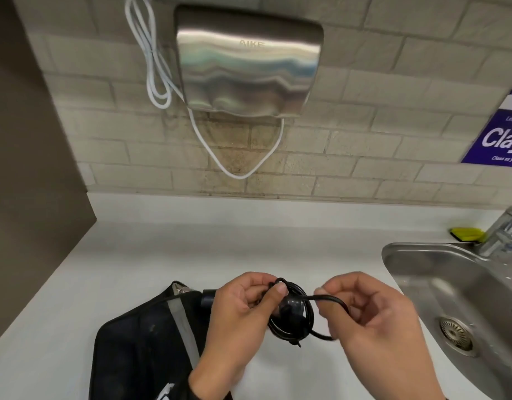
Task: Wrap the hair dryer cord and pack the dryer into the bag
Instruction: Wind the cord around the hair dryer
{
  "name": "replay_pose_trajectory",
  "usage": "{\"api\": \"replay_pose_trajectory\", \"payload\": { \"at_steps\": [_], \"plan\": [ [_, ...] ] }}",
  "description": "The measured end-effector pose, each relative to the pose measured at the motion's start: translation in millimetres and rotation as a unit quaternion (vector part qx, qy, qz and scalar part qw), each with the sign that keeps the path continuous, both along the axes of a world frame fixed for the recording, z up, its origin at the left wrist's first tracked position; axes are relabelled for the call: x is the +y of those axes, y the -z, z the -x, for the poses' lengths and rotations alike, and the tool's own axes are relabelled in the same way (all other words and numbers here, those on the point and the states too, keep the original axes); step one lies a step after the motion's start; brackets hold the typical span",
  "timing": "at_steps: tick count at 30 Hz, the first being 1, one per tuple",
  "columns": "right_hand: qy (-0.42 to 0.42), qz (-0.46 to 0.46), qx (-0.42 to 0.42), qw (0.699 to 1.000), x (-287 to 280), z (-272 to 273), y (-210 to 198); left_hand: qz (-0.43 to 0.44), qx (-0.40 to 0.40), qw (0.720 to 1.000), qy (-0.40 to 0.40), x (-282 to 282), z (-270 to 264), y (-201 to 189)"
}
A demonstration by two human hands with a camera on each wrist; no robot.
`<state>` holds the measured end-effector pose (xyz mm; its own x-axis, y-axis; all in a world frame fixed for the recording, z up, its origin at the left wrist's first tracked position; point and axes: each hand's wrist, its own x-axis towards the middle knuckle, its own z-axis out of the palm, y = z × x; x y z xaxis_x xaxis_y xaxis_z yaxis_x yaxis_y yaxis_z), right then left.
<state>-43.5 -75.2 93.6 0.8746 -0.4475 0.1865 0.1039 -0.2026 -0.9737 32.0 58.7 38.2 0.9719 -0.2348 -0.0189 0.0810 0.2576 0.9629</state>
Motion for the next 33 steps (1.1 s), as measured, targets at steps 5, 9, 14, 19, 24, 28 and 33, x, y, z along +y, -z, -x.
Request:
{"api": "replay_pose_trajectory", "payload": {
  "at_steps": [5,9,14,19,24,28,33],
  "plan": [
    [-0.102,-0.079,0.088,0.988,-13,10,-14,0.001,-0.013,1.0,-0.02,2,-2,3],
    [-0.137,-0.05,0.119,0.982,-22,16,-11,-0.002,-0.032,0.999,-0.017,6,-6,3],
    [-0.112,0.012,0.122,0.986,-29,18,15,-0.035,-0.084,0.996,-0.003,14,-3,3],
    [-0.141,0.048,0.088,0.985,-29,24,18,-0.197,-0.21,0.958,0.004,19,0,5],
    [-0.144,0.108,0.005,0.984,-25,19,-3,-0.268,-0.307,0.911,0.063,21,6,-1],
    [-0.142,0.154,-0.027,0.977,-24,10,-8,-0.283,-0.36,0.884,0.095,22,7,-3],
    [-0.14,0.111,-0.031,0.983,-18,-2,-8,-0.257,-0.389,0.881,0.086,25,6,-4]
  ]
}}
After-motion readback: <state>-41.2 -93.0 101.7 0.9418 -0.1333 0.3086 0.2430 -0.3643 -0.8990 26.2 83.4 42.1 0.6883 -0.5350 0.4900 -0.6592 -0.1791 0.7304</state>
